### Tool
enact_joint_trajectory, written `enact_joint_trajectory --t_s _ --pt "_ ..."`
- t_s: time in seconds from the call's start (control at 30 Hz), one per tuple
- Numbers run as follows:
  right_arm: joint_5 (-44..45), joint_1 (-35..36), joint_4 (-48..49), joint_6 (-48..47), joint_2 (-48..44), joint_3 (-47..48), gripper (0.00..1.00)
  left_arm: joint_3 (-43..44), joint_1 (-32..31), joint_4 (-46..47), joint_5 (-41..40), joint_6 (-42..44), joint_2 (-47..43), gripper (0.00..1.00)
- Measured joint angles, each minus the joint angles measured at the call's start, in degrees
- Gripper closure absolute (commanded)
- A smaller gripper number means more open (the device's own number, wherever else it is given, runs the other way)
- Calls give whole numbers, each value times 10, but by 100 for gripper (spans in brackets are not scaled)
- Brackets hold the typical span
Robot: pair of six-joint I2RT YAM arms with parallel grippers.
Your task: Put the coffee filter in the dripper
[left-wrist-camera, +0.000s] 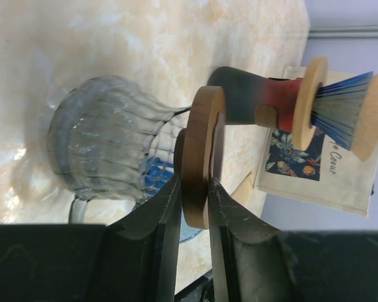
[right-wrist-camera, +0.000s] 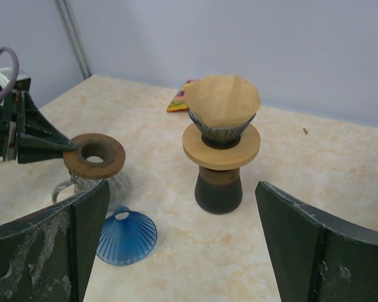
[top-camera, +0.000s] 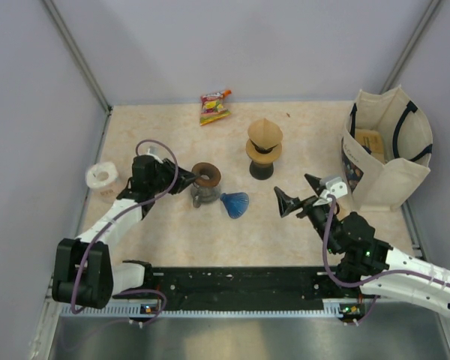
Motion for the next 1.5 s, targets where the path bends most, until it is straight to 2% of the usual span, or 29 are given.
enact_joint_trajectory --t_s 0.07,0.2,0.4,0.47,0.6,0.7,0.73,1.1,1.2,1.3,1.37,1.5 --pt "-6 0 12 0 0 0 1 2 1 -17 -7 9 1 66" --pt "-15 0 30 0 0 0 1 10 1 -63 -10 33 4 65" --pt "-21 0 35 0 0 0 1 31 1 -106 -14 62 5 53" --pt "-22 0 35 0 0 0 1 36 1 -122 -18 71 5 45" --pt "-23 0 35 0 0 0 1 54 1 -154 -29 88 5 22" --pt "-23 0 34 0 0 0 1 73 1 -183 -44 104 4 11" --pt "-23 0 33 0 0 0 1 78 1 -191 -50 108 3 1" --pt "-8 0 -23 43 -3 0 1 115 -12 -273 -114 176 -98 1" --pt "12 0 -54 71 -3 4 1 136 -52 -290 -136 203 -100 1" --pt "30 0 -87 97 -2 11 1 162 -118 -317 -180 231 -87 1" --pt "38 0 -104 112 -3 13 1 196 -164 -334 -213 248 -58 1" --pt "46 0 -129 131 -4 13 1 243 -217 -338 -234 275 -5 1"
